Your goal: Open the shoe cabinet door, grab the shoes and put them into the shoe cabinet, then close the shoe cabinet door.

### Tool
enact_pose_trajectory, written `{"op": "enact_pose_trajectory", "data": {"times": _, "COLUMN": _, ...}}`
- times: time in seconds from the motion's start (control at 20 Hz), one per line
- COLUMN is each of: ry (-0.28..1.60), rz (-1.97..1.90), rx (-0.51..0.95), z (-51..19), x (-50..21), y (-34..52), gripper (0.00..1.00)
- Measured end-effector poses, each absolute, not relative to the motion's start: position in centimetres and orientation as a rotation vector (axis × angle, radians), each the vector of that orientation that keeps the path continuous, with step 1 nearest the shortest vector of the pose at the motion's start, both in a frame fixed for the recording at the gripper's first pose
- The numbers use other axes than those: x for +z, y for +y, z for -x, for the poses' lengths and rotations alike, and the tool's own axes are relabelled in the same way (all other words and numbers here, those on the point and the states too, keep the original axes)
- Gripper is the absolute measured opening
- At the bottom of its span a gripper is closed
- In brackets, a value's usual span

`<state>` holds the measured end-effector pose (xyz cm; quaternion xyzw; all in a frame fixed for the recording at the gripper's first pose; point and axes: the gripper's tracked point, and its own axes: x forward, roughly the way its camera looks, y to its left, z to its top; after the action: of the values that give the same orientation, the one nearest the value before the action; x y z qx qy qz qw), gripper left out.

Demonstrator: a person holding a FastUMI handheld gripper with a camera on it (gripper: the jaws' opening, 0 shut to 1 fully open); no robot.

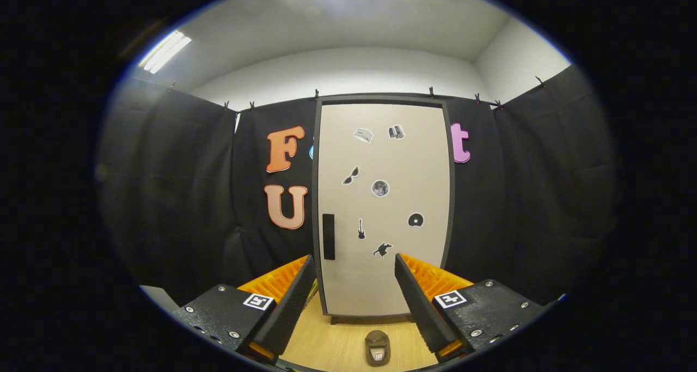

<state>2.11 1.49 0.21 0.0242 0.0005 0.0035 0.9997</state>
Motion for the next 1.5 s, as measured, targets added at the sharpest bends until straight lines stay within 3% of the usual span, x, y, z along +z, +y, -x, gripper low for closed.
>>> {"op": "enact_pose_trajectory", "data": {"times": 0.6, "ry": -0.011, "rz": -0.065, "rx": -0.066, "z": -11.0, "x": 0.5, "y": 5.8, "gripper": 0.88}}
{"op": "enact_pose_trajectory", "data": {"times": 1.25, "ry": 0.061, "rz": -0.057, "rx": 0.004, "z": -25.4, "x": -5.5, "y": 8.6, "gripper": 0.67}}
{"op": "enact_pose_trajectory", "data": {"times": 1.5, "ry": 0.079, "rz": -0.043, "rx": 0.013, "z": -29.4, "x": -7.2, "y": 9.0, "gripper": 0.51}}
